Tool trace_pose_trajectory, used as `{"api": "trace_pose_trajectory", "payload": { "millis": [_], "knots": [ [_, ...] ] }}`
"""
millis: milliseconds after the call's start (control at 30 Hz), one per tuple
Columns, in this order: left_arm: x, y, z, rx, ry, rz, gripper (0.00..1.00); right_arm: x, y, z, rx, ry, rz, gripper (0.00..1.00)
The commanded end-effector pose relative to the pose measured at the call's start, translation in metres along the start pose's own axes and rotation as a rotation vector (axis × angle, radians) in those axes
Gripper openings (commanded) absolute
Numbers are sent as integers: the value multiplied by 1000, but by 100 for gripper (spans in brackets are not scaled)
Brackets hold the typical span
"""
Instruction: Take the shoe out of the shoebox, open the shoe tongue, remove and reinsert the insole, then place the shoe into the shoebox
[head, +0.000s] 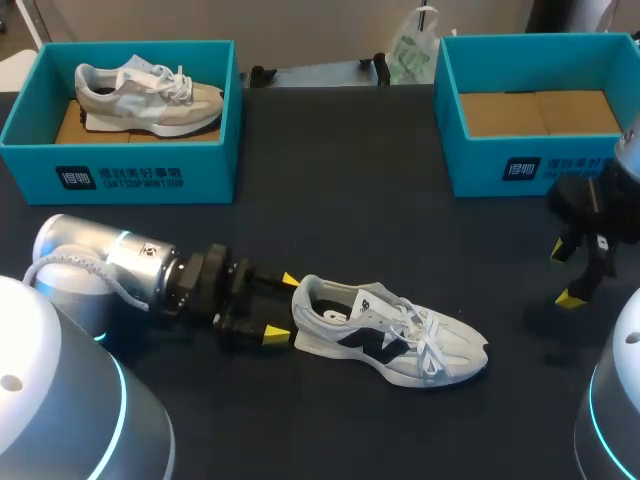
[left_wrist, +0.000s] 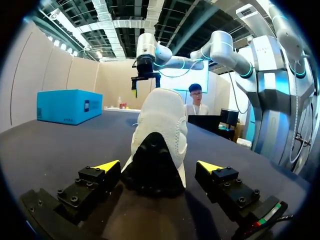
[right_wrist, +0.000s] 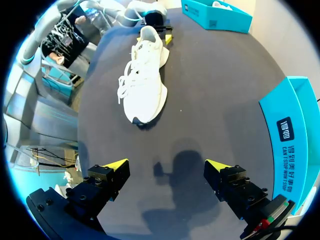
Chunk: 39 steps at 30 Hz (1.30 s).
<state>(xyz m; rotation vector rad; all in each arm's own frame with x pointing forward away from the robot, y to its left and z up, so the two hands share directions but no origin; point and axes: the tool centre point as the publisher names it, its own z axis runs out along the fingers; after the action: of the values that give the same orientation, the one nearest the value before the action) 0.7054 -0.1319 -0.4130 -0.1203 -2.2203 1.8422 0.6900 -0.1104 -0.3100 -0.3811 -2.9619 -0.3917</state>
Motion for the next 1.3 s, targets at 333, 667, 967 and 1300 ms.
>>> {"api": "trace_pose_trajectory", "payload": {
  "millis": [333, 667, 967, 1300],
  "knots": [
    [0, 1, 22, 1, 38, -7, 100, 1, 0, 0, 0, -1, 0, 100],
    [-6, -1, 31, 3, 34, 4, 100, 1, 0, 0, 0, -1, 0, 100],
    [-6, 1, 20, -7, 28, 8, 100, 1, 0, 0, 0, -1, 0, 100],
    [-16, -2, 21, -35, 75, 15, 100, 1, 0, 0, 0, -1, 0, 100]
  ]
}}
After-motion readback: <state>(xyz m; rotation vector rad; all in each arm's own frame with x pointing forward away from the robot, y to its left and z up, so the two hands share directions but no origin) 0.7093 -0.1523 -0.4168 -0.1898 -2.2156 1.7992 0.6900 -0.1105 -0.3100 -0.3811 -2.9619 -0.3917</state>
